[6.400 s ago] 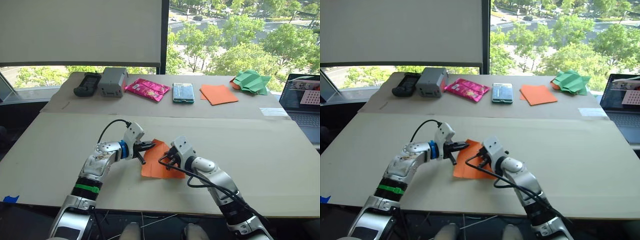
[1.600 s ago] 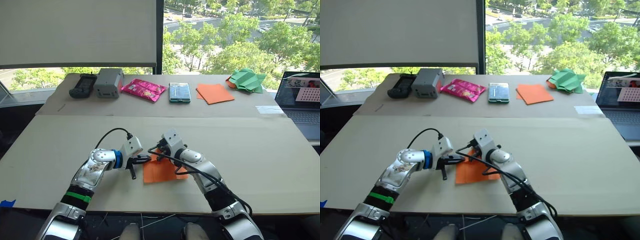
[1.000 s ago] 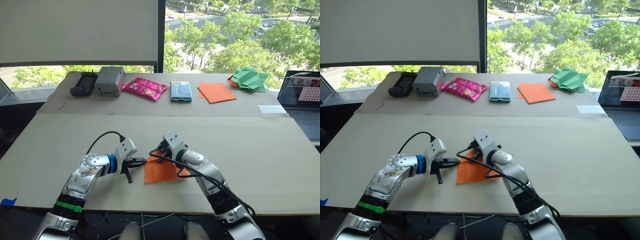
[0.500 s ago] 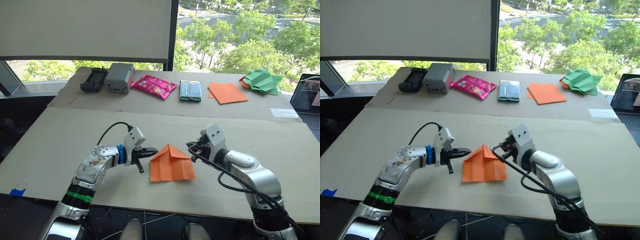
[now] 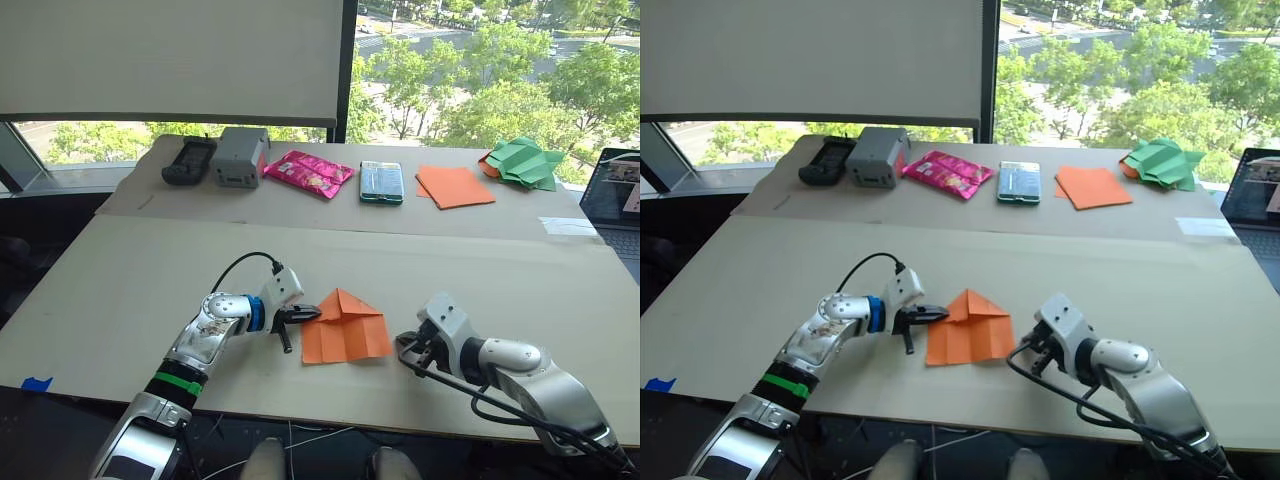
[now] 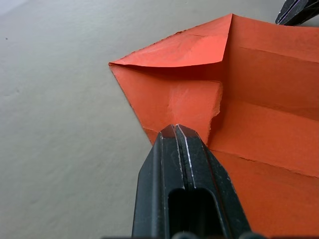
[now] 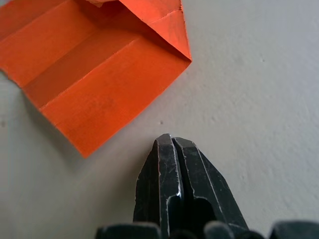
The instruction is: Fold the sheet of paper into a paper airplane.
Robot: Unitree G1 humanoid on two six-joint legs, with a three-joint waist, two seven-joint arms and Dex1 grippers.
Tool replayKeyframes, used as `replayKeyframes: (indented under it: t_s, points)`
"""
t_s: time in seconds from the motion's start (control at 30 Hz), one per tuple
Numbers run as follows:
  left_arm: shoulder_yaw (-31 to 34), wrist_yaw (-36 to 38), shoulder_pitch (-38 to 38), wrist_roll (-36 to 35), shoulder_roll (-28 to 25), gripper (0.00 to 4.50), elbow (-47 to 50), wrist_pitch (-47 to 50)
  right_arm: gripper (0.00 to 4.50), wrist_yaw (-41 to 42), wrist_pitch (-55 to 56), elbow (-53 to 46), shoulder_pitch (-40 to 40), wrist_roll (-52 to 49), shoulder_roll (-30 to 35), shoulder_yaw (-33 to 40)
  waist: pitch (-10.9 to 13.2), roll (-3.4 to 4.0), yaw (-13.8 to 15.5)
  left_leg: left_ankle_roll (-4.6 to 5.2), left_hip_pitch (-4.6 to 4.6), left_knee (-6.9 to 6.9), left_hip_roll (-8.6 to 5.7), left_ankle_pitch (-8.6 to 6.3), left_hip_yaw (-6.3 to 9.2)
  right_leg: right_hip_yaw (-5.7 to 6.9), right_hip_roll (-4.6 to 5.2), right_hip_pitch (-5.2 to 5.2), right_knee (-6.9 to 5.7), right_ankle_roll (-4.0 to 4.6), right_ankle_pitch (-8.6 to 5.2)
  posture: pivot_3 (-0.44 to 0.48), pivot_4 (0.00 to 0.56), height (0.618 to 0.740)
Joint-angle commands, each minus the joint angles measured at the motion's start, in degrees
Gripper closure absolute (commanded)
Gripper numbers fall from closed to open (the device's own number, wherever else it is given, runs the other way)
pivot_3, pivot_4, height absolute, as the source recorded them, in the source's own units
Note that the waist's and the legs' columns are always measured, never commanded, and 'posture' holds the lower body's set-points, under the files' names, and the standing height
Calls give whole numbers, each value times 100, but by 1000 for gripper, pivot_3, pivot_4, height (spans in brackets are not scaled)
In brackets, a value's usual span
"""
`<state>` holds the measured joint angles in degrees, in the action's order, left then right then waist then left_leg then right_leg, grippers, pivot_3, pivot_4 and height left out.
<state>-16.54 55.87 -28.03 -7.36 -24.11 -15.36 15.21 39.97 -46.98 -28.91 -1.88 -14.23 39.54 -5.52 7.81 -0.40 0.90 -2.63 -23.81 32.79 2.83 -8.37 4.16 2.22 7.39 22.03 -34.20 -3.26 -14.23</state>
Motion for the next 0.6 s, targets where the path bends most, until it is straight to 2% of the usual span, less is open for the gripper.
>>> replayKeyframes:
  t_s: [0.03, 0.13, 0.37, 0.6]
  points:
    - [-117, 15, 54, 165, 26, 4473, -135, 29, 4500, 155, 185, -68, 76, -229, -127, -66, -10, -10, -13, 0, 1, 0, 0, 0, 0, 0, 0, -1, 0, -1, 1, 0, 150, 702]
    - [-111, 19, 45, 181, 48, 4473, -176, 11, 4500, 138, 290, 79, 35, -375, -450, -71, -12, -13, -21, 0, 2, 0, 0, 0, 0, 0, 0, -1, -1, -4, 2, 0, 150, 702]
    - [-95, 24, 40, 198, 80, 4473, -191, 15, 4500, -35, 287, 331, -368, -1197, -1485, 458, -16, -5, -21, 1, 1, 2, 0, 1, 1, -1, 0, -1, -2, -7, 4, 0, 150, 702]
    - [-44, -5, -15, 197, 108, 4473, -231, 34, 4500, -294, 268, 582, -881, -1053, -1808, -3, -20, 0, -12, 3, 1, 2, 0, 2, 1, 0, 0, -1, -12, -13, 8, 0, 150, 702]
